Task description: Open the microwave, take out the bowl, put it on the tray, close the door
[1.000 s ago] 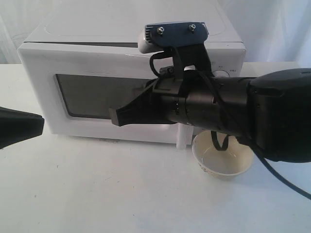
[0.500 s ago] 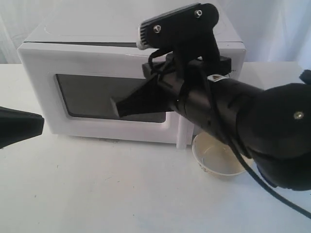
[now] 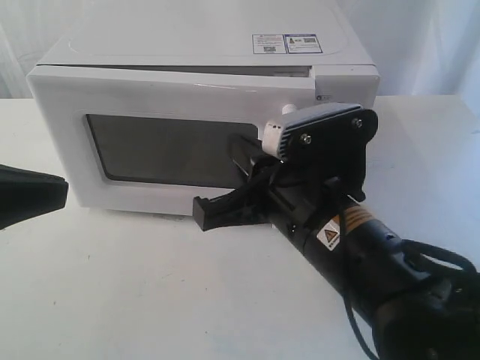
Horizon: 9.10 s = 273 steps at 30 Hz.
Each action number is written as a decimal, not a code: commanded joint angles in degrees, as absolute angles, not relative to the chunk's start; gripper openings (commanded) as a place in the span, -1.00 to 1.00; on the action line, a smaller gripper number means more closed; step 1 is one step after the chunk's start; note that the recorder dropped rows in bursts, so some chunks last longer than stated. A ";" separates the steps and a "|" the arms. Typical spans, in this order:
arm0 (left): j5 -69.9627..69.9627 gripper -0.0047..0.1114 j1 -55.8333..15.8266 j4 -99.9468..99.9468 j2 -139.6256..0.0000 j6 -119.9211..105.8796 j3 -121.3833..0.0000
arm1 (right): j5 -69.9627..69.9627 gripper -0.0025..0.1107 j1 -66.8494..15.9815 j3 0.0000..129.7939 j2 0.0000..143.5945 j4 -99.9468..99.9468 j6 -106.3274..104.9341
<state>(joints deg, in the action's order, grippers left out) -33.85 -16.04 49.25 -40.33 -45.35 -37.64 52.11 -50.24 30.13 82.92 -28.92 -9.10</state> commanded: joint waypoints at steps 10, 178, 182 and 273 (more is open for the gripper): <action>-34.16 -0.92 -16.27 50.57 -39.94 -44.95 -37.28 | 65.68 -0.96 -50.26 37.31 96.26 -31.99 -9.16; -14.36 -0.92 -4.59 -0.88 0.00 2.74 0.00 | 36.33 -0.96 -57.38 23.92 65.67 -44.49 -35.83; -14.36 -0.92 -4.59 -0.88 0.00 2.74 0.00 | 24.17 -0.96 -51.99 22.36 53.94 -45.83 -39.21; -14.13 -0.92 -4.59 -0.88 0.00 2.73 0.00 | -20.02 -0.96 -3.51 0.00 0.00 10.21 12.50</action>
<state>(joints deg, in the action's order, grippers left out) -13.95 -4.74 -0.95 -0.23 2.35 -0.21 -19.93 -3.91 0.32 0.38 9.50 12.48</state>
